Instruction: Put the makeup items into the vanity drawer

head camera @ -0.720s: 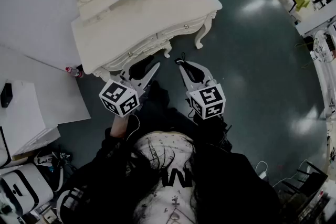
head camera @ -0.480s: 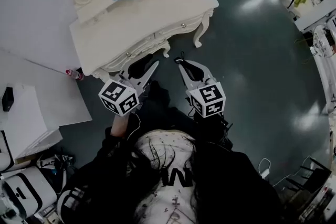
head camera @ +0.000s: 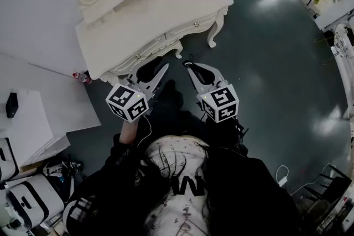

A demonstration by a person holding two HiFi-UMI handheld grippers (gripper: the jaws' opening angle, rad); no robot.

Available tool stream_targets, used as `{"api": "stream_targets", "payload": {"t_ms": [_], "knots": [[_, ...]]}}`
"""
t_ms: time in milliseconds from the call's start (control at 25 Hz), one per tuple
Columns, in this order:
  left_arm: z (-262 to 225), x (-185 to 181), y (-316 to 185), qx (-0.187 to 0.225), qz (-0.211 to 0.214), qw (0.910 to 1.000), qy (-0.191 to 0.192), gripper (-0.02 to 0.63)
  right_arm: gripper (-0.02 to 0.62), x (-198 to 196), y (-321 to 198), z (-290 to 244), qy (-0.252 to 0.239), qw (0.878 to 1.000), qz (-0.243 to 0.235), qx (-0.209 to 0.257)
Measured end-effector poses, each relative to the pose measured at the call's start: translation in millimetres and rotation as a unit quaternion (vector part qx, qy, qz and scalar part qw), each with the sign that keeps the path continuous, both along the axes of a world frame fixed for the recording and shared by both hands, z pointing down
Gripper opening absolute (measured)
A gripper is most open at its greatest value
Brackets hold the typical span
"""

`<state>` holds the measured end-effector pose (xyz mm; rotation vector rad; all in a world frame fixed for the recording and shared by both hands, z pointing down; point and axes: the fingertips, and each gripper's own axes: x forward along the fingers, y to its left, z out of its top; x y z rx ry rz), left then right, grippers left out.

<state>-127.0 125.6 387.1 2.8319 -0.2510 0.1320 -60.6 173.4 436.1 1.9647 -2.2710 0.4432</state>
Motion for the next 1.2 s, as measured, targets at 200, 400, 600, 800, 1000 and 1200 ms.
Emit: {"api": "stream_targets", "payload": {"t_ms": [200,400,600,800,1000,1200], "knots": [[8.5,12.4,-14.0,-0.009,0.01,0.9999,-0.005,0.123,0.046,15.4,-18.0,8.2,-0.006,1.0,0.008,-0.014],[16.9,27.6,-59.6,-0.015,0.011,0.9998,-0.01,0.123,0.046,29.7,-59.3,17.6,-0.009,1.0,0.009,-0.026],[17.2,56.0,-117.8,0.002,0.027,0.9994,-0.02,0.123,0.046,55.2,-115.4,23.8,-0.009,0.999,0.017,-0.04],[12.5,85.9,-170.2,0.001,0.049,0.9986,-0.019,0.123,0.046,83.0,-165.7,22.0,-0.008,0.998,0.037,-0.052],[13.0,101.3,-221.0,-0.002,0.058,0.9981,-0.018,0.123,0.046,96.5,-210.6,21.0,-0.009,0.997,0.046,-0.06],[13.2,110.6,-257.8,0.003,0.076,0.9969,-0.018,0.123,0.046,105.5,-249.2,22.7,-0.009,0.996,0.055,-0.066]]}}
